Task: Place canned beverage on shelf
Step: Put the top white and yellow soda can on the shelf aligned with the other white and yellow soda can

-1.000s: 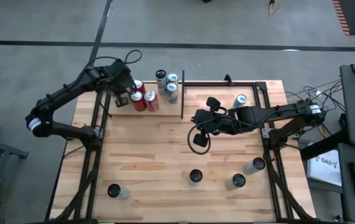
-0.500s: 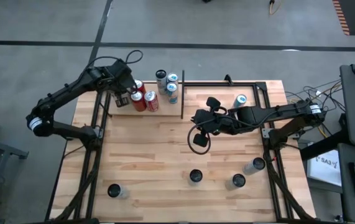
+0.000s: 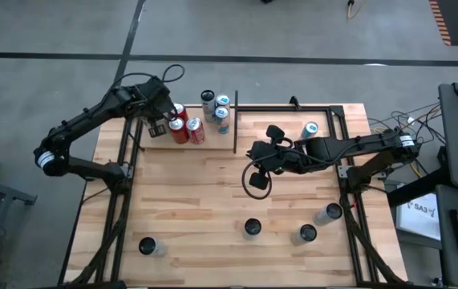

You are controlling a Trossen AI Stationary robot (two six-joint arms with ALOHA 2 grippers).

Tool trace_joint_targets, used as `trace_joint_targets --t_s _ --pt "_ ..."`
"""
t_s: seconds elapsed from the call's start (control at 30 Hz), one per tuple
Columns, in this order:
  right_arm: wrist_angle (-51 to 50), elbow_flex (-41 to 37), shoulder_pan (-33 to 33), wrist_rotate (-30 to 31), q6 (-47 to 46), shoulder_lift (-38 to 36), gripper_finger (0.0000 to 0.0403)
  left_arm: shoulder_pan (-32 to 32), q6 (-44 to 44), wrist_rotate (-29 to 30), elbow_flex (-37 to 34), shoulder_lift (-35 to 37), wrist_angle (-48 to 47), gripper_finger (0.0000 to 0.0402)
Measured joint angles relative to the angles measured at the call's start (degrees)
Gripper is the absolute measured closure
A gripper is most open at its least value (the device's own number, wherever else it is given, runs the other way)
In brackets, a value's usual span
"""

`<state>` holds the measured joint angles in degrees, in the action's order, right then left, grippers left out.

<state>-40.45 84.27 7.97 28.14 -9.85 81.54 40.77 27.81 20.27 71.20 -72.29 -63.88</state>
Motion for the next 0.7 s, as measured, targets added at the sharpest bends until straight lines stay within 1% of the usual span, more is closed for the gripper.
trace_joint_targets --t_s 0.2,0.33,0.43,0.57,0.7 --pt "0.0 0.0 0.0 0.0 0.0 0.0 0.0374 0.0 -0.6 0.0 0.0 0.1 0.5 0.0402" --pt "0.0 0.0 0.0 0.0 -0.2 0.0 0.0374 0.0 -2.7 -1.2 0.1 0.3 0.8 0.0402" --pt "0.0 0.0 0.0 0.0 -0.2 0.0 0.0374 -0.1 -6.6 -1.5 0.2 1.2 1.6 0.0402" --pt "0.0 0.0 0.0 0.0 -1.6 0.0 0.0374 -0.7 -14.0 -2.1 0.1 3.8 1.6 0.0402" --pt "0.0 0.0 0.0 0.0 -3.1 0.0 0.0374 -3.8 -21.0 -5.5 -1.3 8.6 3.0 0.0402"
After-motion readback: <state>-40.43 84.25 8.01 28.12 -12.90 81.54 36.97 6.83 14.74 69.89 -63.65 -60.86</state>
